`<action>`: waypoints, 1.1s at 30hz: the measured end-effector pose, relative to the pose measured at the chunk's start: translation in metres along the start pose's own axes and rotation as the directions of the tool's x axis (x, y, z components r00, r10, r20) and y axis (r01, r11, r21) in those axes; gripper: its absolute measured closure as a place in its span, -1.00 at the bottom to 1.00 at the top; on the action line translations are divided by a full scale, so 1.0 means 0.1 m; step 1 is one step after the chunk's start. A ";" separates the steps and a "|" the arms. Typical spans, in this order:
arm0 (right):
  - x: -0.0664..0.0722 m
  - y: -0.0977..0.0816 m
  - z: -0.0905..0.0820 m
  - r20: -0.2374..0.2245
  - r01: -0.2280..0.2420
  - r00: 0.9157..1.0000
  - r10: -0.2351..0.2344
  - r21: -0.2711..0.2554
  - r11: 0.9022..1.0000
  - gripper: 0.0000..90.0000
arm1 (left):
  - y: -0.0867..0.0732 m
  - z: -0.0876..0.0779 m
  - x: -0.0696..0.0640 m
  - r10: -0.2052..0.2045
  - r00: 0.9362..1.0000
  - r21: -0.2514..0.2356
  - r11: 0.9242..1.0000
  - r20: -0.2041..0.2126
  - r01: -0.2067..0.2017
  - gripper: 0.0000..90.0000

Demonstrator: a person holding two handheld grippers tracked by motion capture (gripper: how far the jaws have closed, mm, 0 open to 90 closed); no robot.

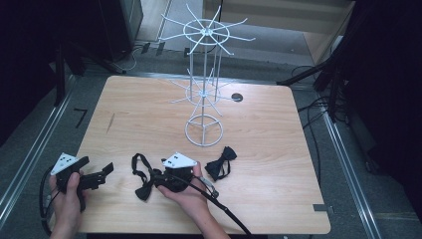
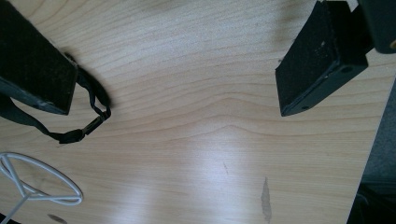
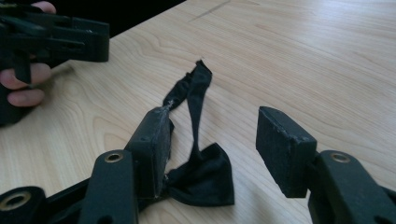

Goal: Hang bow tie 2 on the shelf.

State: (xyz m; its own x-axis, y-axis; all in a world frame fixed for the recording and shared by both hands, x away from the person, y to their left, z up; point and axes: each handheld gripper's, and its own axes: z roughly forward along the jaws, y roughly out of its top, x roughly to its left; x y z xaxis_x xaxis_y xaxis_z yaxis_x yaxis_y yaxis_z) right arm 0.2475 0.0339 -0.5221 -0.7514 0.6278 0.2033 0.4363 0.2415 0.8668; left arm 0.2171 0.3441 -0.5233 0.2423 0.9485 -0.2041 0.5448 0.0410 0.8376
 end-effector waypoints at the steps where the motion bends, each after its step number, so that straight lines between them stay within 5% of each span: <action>1: 0.01 0.01 0.01 -0.008 -0.006 1.000 0.006 -0.002 1.000 0.02 | 0.00 0.00 0.00 -0.001 1.000 0.000 1.000 -0.001 0.001 -1.00; 14: 0.08 -0.01 0.22 0.016 0.005 1.000 -0.006 0.044 0.999 0.07 | 0.00 0.00 0.00 -0.001 1.000 0.001 1.000 0.001 0.001 -1.00; 20: 0.07 -0.03 0.27 0.006 -0.042 0.999 0.042 0.069 0.997 0.63 | 0.00 0.00 0.00 -0.002 1.000 0.002 1.000 0.003 0.002 -1.00; 24: 0.06 -0.04 0.25 0.019 -0.017 1.000 0.015 0.090 0.996 0.95 | 0.00 0.00 0.01 -0.003 1.000 0.003 1.000 0.004 0.003 -1.00; 33: 0.01 0.05 0.05 0.020 0.019 1.000 -0.019 0.013 1.000 1.00 | 0.00 0.00 0.01 -0.004 1.000 0.003 1.000 0.005 0.004 -1.00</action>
State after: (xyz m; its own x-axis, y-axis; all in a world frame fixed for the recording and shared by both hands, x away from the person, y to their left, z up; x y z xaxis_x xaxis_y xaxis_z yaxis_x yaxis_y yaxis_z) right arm 0.2509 0.0397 -0.5199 -0.7497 0.6374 0.1778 0.4285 0.2629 0.8645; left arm 0.2176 0.3446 -0.5235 0.2442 0.9468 -0.2098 0.5484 0.0437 0.8351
